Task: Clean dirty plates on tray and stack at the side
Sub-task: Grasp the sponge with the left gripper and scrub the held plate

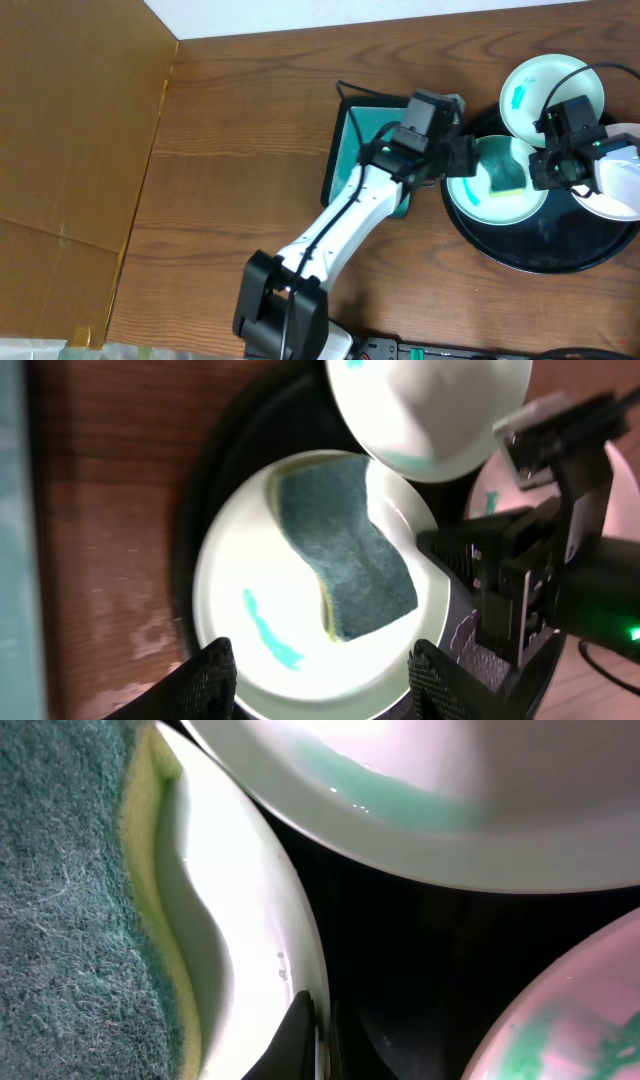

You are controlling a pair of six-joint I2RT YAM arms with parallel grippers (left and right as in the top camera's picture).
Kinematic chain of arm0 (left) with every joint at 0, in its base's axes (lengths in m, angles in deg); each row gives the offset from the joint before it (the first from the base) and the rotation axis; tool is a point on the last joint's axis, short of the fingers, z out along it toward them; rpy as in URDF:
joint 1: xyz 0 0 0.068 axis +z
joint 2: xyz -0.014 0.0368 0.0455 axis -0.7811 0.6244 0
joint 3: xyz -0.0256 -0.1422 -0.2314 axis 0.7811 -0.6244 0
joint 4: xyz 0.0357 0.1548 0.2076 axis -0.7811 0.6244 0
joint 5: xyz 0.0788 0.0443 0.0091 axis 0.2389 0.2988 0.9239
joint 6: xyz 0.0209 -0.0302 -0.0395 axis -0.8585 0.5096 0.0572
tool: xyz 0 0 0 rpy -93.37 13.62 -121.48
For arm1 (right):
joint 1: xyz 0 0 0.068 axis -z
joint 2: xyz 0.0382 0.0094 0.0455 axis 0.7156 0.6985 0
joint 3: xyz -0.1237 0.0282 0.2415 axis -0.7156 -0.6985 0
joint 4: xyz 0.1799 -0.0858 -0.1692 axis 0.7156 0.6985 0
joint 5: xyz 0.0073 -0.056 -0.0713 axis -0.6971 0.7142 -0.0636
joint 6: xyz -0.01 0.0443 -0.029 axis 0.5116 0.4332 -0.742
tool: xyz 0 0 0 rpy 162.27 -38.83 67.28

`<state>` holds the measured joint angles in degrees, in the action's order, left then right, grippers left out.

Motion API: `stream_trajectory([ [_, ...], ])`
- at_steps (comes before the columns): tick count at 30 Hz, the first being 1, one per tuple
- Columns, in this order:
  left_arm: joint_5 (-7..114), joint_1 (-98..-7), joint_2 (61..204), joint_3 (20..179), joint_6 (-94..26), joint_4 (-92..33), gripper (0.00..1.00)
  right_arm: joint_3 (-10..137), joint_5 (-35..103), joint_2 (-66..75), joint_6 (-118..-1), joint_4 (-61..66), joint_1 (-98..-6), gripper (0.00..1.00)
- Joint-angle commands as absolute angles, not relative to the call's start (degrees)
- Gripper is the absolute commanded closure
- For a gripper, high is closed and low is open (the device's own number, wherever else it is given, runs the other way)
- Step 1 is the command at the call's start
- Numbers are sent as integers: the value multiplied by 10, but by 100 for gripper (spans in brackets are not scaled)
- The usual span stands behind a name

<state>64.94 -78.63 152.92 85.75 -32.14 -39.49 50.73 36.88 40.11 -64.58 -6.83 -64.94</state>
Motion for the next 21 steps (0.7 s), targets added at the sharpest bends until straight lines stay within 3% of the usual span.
stream_trajectory([
  [1, 640, -802, 1555, 858, -324, -411, 43, 507, 360, 405, -649, -68, -645, 99],
  [9, 641, -836, 1630, 858, -244, -491, 46, 507, 344, 405, -645, -67, -645, 99],
  [12, 666, -846, 1664, 858, -201, -535, 55, 507, 344, 405, -645, -67, -645, 99],
  [21, 807, -875, 1717, 858, -77, -566, 54, 507, 344, 405, -645, -67, -645, 99],
])
